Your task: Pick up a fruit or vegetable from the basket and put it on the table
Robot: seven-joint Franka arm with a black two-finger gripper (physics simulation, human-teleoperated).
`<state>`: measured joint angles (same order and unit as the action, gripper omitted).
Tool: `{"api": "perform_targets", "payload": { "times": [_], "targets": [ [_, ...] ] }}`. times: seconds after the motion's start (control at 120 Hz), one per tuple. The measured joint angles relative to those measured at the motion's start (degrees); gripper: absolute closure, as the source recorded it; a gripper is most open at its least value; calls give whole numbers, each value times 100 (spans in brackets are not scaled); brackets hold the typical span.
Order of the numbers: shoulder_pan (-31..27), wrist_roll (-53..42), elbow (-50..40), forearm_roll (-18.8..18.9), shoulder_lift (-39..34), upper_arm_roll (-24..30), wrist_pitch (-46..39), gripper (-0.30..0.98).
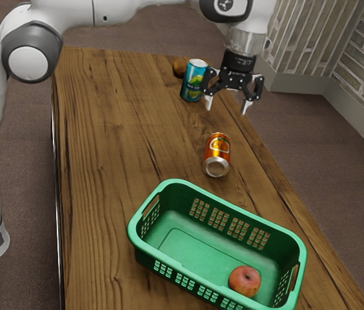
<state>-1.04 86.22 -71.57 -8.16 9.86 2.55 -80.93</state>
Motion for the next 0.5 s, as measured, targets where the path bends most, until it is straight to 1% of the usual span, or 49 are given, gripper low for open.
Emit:
{"api": "perform_targets", "payload": {
  "times": [0.125,0.208,0.292,0.358,0.408,0.5],
  "targets": [
    [-22,890,2,-3,-9,-13,-128,0],
    [14,1381,14,-21,-141,45,-181,0],
    [161,1765,6,-225,-434,155,-219,0],
    [176,2014,9,-420,-462,233,-273,0],
    [70,2174,9,-620,-442,469,-324,0],
    [12,2433,11,-828,-357,1219,-490,0]
  ]
}}
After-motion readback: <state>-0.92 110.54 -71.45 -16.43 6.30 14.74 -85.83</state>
